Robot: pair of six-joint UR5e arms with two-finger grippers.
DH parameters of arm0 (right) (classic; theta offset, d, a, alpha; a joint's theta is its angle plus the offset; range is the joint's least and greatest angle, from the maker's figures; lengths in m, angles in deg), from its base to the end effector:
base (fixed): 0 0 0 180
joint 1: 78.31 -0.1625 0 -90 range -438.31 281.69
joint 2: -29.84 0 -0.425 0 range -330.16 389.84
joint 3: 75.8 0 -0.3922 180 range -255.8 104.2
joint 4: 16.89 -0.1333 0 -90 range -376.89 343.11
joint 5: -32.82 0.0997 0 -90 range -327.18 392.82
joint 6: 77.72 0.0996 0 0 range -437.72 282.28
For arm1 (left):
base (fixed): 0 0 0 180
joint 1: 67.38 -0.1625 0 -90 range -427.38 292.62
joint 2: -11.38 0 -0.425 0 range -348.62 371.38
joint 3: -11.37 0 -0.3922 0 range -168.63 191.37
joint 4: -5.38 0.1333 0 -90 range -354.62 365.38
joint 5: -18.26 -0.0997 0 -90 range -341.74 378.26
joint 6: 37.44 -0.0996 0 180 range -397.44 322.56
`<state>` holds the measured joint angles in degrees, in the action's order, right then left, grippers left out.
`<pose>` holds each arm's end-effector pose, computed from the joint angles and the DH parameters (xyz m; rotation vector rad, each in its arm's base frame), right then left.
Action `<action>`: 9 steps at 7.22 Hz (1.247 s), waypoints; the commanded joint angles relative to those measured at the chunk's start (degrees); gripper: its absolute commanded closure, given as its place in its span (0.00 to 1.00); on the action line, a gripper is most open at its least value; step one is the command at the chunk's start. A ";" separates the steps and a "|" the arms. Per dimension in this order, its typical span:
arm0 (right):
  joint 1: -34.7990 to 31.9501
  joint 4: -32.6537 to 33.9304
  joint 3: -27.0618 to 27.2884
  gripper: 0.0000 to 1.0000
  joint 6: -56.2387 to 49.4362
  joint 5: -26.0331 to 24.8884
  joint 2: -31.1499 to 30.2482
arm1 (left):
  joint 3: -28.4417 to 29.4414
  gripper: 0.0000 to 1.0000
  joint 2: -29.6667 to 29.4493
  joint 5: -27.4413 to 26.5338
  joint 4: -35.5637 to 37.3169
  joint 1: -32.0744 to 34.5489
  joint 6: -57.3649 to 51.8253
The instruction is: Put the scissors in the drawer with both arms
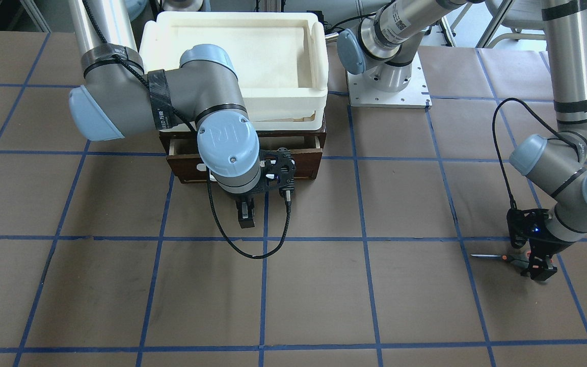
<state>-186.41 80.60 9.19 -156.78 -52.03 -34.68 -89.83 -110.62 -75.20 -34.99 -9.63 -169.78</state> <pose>0.3294 -0.5500 0.2899 -2.1958 1.9573 0.2213 0.2239 -0.5934 0.1668 2.3129 1.9443 0.0677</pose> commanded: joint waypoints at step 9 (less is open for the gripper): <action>0.88 2.45 -3.78 0.00 -2.59 -0.32 2.47 | 0.65 0.99 1.76 0.65 -0.32 -0.18 -0.72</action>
<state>-185.62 82.64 5.66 -158.99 -52.32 -32.44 -89.30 -109.66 -74.52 -35.08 -9.78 -170.58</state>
